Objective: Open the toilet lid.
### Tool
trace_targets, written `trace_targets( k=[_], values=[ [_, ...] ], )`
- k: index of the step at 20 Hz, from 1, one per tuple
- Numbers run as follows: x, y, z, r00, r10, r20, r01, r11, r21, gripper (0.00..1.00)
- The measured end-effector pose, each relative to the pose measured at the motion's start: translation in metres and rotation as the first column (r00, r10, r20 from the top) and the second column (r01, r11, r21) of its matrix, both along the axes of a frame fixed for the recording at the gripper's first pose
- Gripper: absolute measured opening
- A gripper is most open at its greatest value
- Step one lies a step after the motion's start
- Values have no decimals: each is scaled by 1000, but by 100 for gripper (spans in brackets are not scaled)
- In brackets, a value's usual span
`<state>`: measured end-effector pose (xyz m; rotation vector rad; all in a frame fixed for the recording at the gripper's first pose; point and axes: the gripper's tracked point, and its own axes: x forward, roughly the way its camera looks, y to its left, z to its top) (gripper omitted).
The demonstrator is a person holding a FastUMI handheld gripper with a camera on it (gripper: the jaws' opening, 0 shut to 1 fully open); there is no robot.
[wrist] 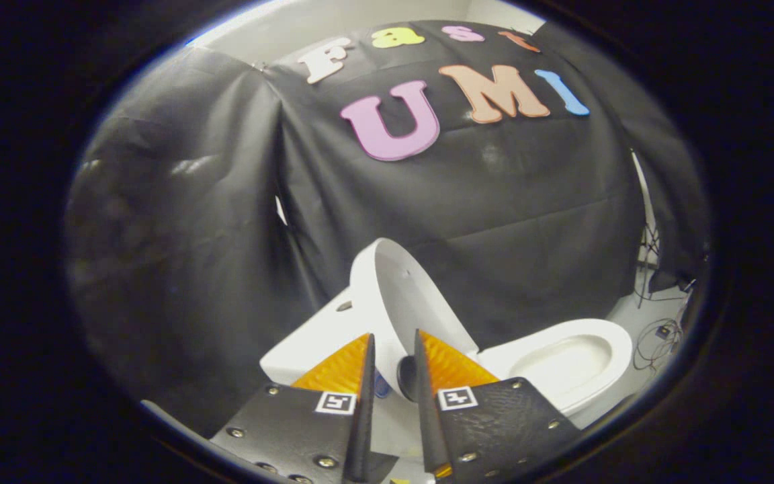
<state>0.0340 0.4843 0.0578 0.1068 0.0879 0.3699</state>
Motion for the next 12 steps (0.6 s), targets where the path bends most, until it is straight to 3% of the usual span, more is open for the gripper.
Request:
trace_targets(
  k=[4, 8, 12],
  values=[
    [3, -20, 14, 999, -11, 45, 14, 998, -62, 67],
    [8, -48, 22, 997, -38, 69, 44, 994, -102, 84],
    [15, -79, 37, 993, -60, 105, 71, 992, -107, 93]
  ],
)
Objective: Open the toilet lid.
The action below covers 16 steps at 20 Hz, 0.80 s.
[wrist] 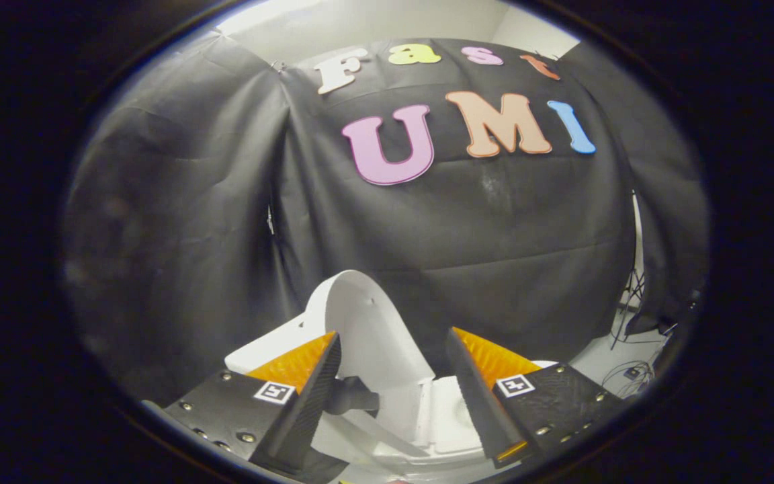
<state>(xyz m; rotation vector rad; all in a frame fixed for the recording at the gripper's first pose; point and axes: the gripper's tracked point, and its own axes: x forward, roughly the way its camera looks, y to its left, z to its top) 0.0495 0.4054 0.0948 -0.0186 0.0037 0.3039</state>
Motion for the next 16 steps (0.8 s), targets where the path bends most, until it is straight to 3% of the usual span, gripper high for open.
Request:
trace_targets(
  k=[9, 16],
  values=[
    [24, -101, 4, 996, -86, 12, 87, 994, -69, 93],
    [46, -197, -10, 984, -179, -5, 179, 982, -53, 93]
  ],
)
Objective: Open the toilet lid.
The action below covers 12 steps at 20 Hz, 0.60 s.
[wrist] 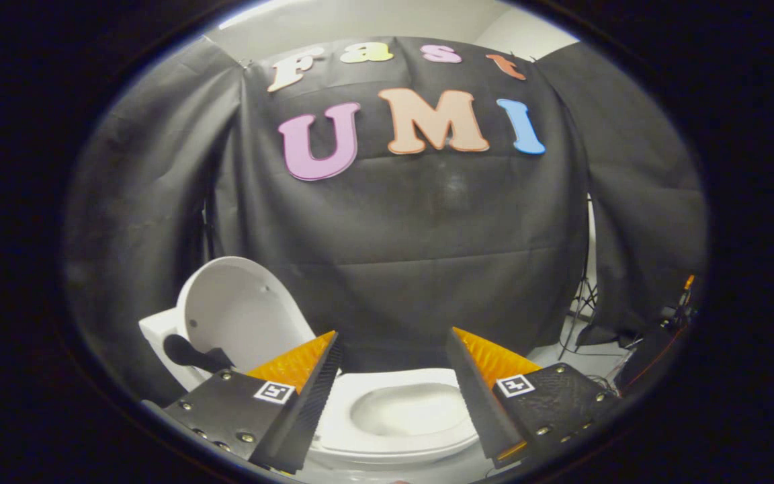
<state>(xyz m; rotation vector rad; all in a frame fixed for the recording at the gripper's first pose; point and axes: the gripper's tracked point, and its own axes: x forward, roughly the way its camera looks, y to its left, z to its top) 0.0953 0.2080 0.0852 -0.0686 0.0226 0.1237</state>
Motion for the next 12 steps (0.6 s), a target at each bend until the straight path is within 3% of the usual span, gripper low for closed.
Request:
trace_targets(
  k=[5, 12],
  values=[
    [10, -37, -19, 999, -31, -35, 31, 1000, 1, 94],
    [18, -42, -40, 998, -17, -64, 16, 1000, -9, 93]
  ],
)
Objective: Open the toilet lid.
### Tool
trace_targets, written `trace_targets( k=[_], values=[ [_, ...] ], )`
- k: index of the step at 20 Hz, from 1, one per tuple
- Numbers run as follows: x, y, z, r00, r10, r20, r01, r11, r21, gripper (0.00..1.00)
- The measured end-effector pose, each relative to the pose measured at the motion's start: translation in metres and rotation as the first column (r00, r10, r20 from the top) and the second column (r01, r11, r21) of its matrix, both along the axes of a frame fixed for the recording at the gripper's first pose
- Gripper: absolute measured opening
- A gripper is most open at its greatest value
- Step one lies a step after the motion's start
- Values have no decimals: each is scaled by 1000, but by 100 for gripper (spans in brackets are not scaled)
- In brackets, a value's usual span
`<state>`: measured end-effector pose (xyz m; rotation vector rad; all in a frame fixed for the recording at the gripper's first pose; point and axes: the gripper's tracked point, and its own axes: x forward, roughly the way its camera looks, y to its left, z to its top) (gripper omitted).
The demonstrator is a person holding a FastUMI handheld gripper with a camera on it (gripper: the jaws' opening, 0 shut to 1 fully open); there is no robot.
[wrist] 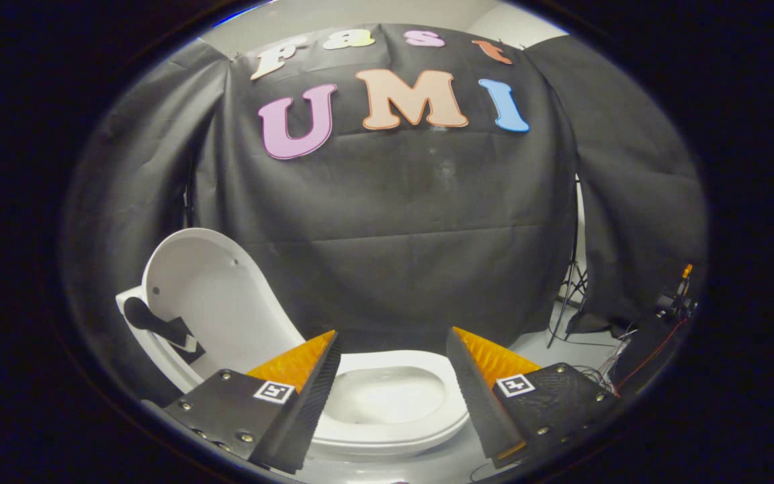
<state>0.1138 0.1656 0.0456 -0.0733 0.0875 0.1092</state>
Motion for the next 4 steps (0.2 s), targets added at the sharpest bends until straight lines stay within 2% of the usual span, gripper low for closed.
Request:
trace_targets(
  k=[4],
  values=[
    [2, 2, -12, 1000, -3, -28, 3, 1000, -14, 94]
  ],
)
